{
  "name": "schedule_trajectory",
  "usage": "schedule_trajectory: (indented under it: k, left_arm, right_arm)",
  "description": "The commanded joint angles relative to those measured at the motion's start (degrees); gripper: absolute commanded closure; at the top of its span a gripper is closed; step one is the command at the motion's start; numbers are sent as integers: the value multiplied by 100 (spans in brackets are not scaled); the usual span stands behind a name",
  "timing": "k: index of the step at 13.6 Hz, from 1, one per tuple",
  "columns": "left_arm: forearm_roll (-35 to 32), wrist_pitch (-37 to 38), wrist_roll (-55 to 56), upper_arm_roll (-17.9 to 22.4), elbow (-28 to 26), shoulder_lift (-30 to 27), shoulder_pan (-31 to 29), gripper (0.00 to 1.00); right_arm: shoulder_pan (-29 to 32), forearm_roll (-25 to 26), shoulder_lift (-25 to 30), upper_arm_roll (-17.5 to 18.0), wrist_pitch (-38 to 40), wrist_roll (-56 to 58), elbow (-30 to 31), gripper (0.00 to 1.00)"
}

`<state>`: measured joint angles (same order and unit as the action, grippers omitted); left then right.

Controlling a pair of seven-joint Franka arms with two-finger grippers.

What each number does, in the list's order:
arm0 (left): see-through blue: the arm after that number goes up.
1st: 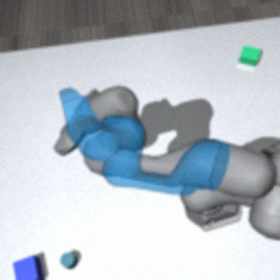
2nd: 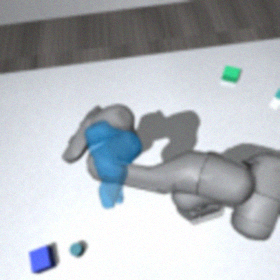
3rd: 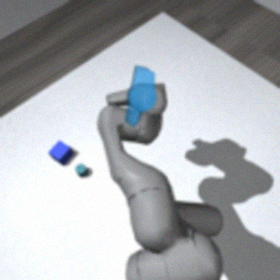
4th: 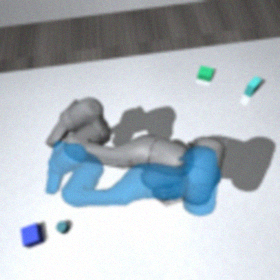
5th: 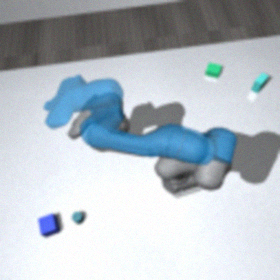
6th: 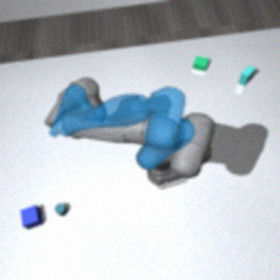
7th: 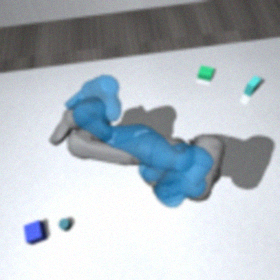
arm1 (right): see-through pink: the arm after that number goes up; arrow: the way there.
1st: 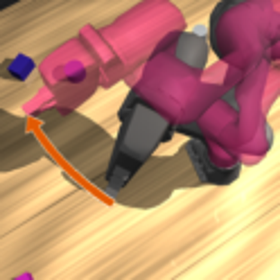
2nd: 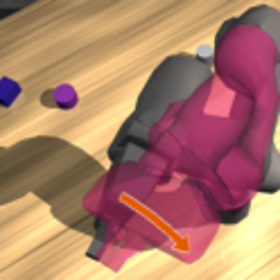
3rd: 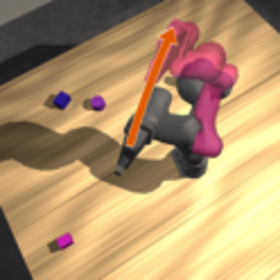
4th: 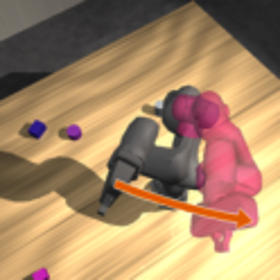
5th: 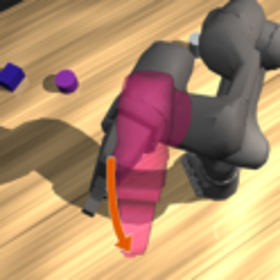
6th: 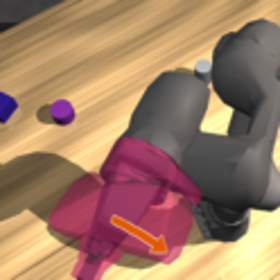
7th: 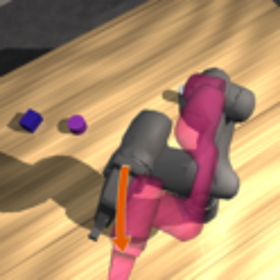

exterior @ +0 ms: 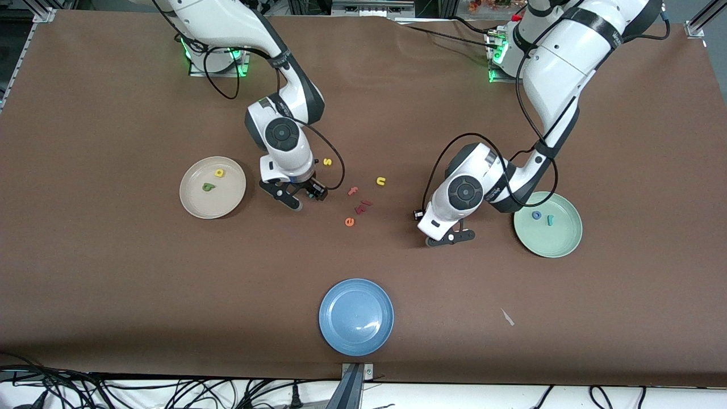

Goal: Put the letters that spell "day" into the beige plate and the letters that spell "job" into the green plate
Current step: 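Grasp the pink b with the left gripper while the right gripper grasps the y, then drop the pink b on the green plate while the right gripper drops the y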

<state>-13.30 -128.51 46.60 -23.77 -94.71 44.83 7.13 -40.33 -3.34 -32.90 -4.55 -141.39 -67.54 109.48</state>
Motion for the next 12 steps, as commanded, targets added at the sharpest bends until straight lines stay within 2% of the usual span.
schedule_trajectory:
  k: [1, 4, 5, 7, 9, 12]
  left_arm:
    - [-77, 263, 68, 30, 57, -88, -27, 97]
    - [-59, 852, -107, -118, 84, -492, -456, 100]
    - [-59, 1045, -290, -276, 84, -641, -763, 100]
    - [63, 1615, -816, -758, 75, -870, -1623, 100]
    - [64, 2396, -1536, -962, 66, -1020, -2284, 100]
    - [-6, 2953, -2671, -945, -109, -1135, -2961, 100]
  right_arm:
    - [-72, 35, -154, -46, -124, -110, -137, 31]
    - [-116, 44, -278, -46, -266, -128, -137, 43]
    - [-116, 44, -278, -46, -266, -128, -137, 52]
    - [-116, 53, -278, -55, -258, -128, -137, 79]
    - [-116, 53, -278, -72, -258, -119, -137, 94]
    - [-116, 62, -173, -125, -205, -58, -146, 100]
